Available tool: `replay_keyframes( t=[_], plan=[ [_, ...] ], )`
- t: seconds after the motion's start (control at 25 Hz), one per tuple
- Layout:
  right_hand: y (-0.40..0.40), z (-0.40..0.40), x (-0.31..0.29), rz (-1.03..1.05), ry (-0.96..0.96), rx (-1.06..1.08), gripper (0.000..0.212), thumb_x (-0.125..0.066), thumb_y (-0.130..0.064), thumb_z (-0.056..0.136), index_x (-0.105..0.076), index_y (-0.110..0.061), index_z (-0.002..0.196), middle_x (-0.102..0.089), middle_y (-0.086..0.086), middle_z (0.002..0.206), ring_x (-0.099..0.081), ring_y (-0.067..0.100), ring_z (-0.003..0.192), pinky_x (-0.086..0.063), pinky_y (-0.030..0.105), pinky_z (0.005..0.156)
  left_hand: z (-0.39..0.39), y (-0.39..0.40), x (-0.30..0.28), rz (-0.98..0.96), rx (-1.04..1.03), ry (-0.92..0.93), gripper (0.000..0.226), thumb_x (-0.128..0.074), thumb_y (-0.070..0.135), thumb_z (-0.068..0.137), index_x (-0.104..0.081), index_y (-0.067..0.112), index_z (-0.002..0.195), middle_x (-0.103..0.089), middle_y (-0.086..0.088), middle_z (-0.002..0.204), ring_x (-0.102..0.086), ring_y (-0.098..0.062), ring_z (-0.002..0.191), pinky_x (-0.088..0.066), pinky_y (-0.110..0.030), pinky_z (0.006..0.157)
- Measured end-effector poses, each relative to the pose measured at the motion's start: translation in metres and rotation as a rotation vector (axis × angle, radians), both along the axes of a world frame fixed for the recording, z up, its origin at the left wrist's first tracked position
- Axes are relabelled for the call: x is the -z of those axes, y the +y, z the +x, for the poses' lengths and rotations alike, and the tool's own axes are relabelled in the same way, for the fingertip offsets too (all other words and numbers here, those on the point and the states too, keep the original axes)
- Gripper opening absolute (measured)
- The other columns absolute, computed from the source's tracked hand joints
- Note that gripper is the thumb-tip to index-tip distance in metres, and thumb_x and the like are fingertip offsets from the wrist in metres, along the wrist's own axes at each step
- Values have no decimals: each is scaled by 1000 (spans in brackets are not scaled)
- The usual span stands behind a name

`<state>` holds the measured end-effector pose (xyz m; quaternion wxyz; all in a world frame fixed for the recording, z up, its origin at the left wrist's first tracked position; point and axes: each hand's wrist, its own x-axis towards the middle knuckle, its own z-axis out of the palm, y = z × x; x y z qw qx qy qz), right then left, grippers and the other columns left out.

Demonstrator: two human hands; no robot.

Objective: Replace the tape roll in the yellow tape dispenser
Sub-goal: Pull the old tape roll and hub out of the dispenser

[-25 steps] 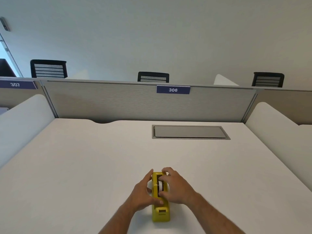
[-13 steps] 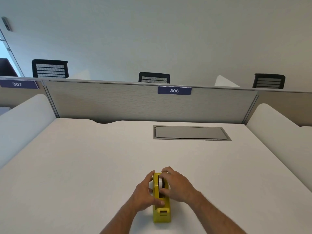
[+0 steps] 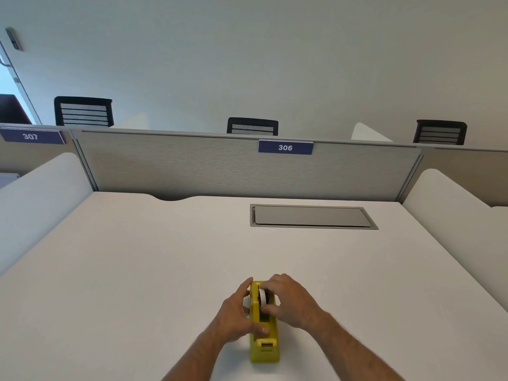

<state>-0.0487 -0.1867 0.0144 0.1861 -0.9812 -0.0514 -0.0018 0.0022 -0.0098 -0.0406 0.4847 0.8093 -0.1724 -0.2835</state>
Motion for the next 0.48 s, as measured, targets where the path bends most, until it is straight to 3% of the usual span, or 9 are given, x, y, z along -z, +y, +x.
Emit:
replay_keyframes(
  t=[0.28,0.36,0.48],
  plan=[
    [-4,-1,3,219,-18,53,41,-73,-38,77,-67,-30,117,-67,-8,104,-58,9,92,-55,24,79,-1,0,-3,0,4,-30,126,-96,41,51,-22,42,153,-43,17,138,-58,-19,116,-54,-15,70],
    [-7,-1,2,307,-42,80,44,-76,-33,75,-68,-28,118,-67,-9,105,-61,9,90,-57,21,76,-2,-2,-12,-31,-86,-83,106,-89,35,60,-33,39,149,-41,17,137,-54,-17,117,-53,-16,72],
    [-10,0,-3,388,-84,100,45,-79,-33,74,-68,-28,118,-67,-11,103,-63,8,87,-55,16,70,-1,-7,-29,-227,-369,-126,57,-77,23,74,-60,32,128,-63,9,125,-63,-15,102,-53,-21,72]
  ],
)
